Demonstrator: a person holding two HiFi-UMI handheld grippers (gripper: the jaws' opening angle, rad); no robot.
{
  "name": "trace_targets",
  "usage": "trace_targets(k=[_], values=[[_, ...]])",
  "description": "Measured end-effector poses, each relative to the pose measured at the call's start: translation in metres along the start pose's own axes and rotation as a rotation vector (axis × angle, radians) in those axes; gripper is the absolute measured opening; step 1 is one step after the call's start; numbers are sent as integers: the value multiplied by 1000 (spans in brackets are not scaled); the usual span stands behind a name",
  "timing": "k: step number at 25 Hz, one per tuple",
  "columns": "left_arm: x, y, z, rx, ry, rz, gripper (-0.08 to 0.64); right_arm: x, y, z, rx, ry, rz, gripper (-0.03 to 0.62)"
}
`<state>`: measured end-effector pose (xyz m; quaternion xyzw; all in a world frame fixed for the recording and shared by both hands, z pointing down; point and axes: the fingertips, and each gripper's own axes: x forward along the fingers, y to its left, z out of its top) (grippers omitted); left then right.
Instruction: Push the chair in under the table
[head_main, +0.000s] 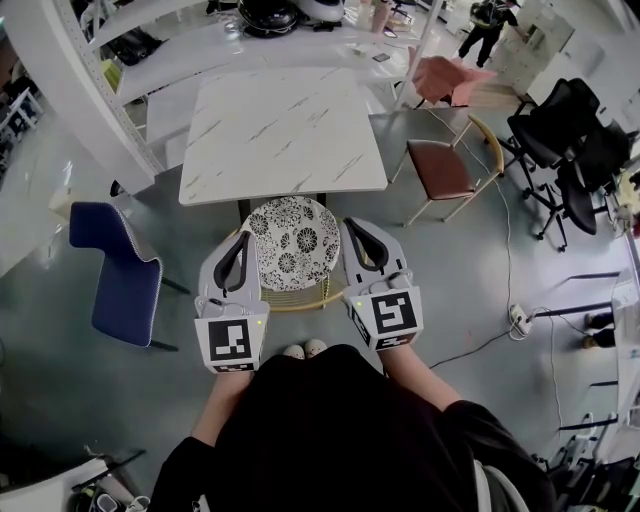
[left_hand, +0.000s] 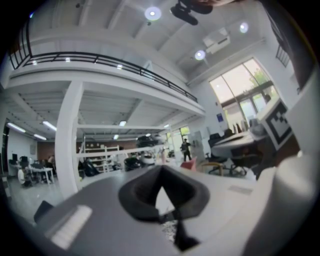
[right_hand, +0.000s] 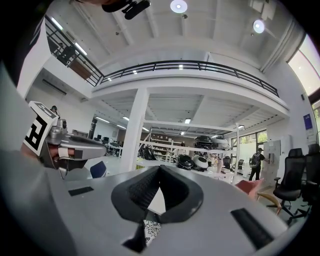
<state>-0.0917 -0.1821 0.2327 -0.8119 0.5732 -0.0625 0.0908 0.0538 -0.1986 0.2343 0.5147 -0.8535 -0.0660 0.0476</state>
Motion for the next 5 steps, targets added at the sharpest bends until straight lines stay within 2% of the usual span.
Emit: trace_targets(k=[5], values=[[-1, 1, 0, -11, -9, 6, 8, -2, 1, 0, -4, -6, 1, 20]])
